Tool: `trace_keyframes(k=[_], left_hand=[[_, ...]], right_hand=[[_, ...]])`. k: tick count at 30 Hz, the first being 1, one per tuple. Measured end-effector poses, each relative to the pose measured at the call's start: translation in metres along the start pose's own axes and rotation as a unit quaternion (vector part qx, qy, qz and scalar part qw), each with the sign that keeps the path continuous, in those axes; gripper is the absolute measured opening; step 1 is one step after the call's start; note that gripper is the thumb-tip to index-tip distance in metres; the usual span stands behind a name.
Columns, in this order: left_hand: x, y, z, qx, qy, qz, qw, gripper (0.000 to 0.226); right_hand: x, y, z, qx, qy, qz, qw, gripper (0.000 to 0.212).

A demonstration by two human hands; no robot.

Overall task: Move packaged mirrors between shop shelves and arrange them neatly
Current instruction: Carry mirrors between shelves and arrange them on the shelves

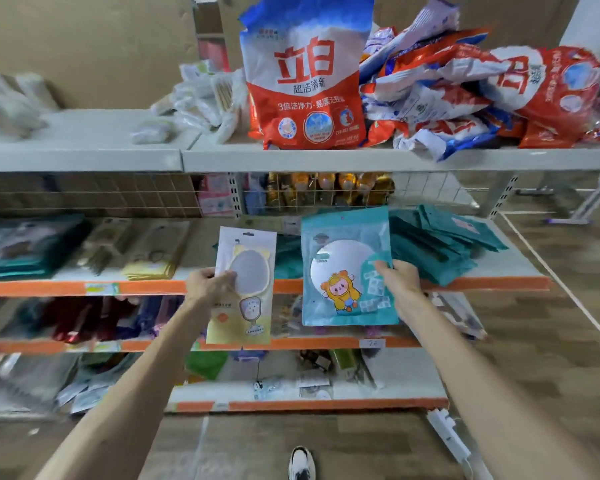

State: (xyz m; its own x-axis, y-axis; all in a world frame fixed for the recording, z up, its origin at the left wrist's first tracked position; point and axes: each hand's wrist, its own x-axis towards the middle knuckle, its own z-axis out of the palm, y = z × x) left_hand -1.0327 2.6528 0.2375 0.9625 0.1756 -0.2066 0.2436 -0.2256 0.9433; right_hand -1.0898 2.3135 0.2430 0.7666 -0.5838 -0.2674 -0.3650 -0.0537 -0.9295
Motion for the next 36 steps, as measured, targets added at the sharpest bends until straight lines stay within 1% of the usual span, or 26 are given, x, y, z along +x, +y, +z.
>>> trace_keyframes(k=[6,10,13,16,19,22,26,29,32,36], left_hand=[[-0.027,-0.011,-0.06,-0.029,0.042,-0.013,0.999,0.011],[-0.031,-0.019,-0.098,-0.051,0.064,-0.013,0.997,0.024],[-0.03,-0.021,-0.123,-0.05,0.076,-0.011,0.996,0.015],[-0.017,-0.026,-0.15,-0.051,0.086,-0.028,0.995,0.02],[0.005,-0.034,-0.179,-0.057,0.095,-0.046,0.993,0.028],[0.04,-0.038,-0.204,-0.066,0.091,-0.044,0.993,0.037],[0.096,-0.037,-0.231,-0.06,0.063,-0.036,0.996,0.034],[0.139,-0.034,-0.25,-0.041,0.047,-0.016,0.998,0.026],[0.177,-0.035,-0.262,-0.024,0.028,-0.013,0.999,0.022],[0.219,-0.039,-0.267,-0.004,0.013,-0.029,0.999,0.022]], right_hand=[[-0.046,-0.003,0.024,-0.01,-0.032,-0.024,0.999,0.016],[-0.064,-0.01,0.048,-0.017,-0.054,-0.036,0.998,0.016],[-0.069,-0.019,0.073,-0.021,-0.07,-0.036,0.997,0.017],[-0.072,-0.029,0.105,-0.019,-0.088,-0.039,0.995,0.017],[-0.071,-0.035,0.143,-0.013,-0.105,-0.033,0.994,0.015],[-0.072,-0.041,0.185,-0.012,-0.108,-0.035,0.993,0.015],[-0.065,-0.052,0.248,-0.015,-0.093,-0.02,0.995,0.017],[-0.056,-0.06,0.294,-0.012,-0.081,-0.01,0.997,0.018],[-0.047,-0.067,0.335,-0.008,-0.061,0.003,0.998,0.024],[-0.038,-0.073,0.37,0.006,-0.04,0.022,0.999,0.012]])
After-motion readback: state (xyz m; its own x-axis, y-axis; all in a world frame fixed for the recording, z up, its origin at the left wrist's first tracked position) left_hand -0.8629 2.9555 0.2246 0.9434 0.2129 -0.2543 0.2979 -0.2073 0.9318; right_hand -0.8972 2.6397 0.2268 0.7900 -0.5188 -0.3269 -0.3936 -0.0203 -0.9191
